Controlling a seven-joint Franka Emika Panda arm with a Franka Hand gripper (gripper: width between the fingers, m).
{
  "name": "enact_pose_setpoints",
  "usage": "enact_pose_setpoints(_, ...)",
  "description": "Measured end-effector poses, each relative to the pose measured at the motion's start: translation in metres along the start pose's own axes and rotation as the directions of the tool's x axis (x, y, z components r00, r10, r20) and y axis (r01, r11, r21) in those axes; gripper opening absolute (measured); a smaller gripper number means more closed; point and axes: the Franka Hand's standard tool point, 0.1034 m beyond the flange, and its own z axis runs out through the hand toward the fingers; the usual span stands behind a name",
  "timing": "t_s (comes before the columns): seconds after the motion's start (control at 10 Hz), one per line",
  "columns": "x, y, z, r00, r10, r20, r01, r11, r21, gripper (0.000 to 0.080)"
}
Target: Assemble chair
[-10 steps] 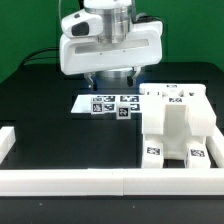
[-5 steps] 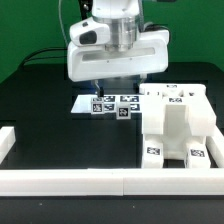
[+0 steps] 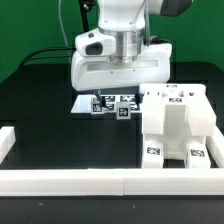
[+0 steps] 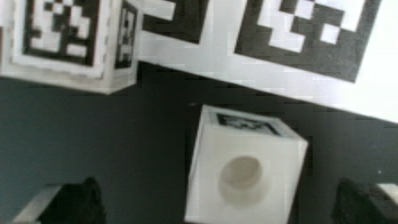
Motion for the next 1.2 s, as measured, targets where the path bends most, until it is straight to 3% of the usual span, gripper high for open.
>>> enact_pose_setpoints(0.1, 0.001, -0.001, 0.006, 1.0, 0.002, -0.004, -0.002, 1.0, -0.012, 0.0649)
enact_pose_setpoints(0.4, 0.0, 0.001, 0.008, 1.0, 0.006, -0.006, -0.006, 1.0, -0.015, 0.0637)
enact_pose_setpoints(0.6, 0.0, 0.001, 0.008, 1.0, 0.006, -0.006, -0.006, 1.0, -0.016, 0.0281)
enact_pose_setpoints(0.8, 0.0, 0.003, 0.007, 1.0, 0.006, -0.004, -0.006, 1.0, -0.014, 0.0277)
enact_pose_setpoints(1.0, 0.004, 0.03, -0.03, 1.0, -0.006, 0.021, 0.005, 0.999, 0.037, 0.0277)
enact_pose_setpoints(1.1, 0.002, 0.05, -0.038, 0.999, -0.023, 0.023, 0.022, 0.999, 0.044, 0.0277)
enact_pose_setpoints(1.2, -0.001, 0.066, -0.041, 0.999, -0.045, 0.006, 0.045, 0.999, 0.03, 0.0277)
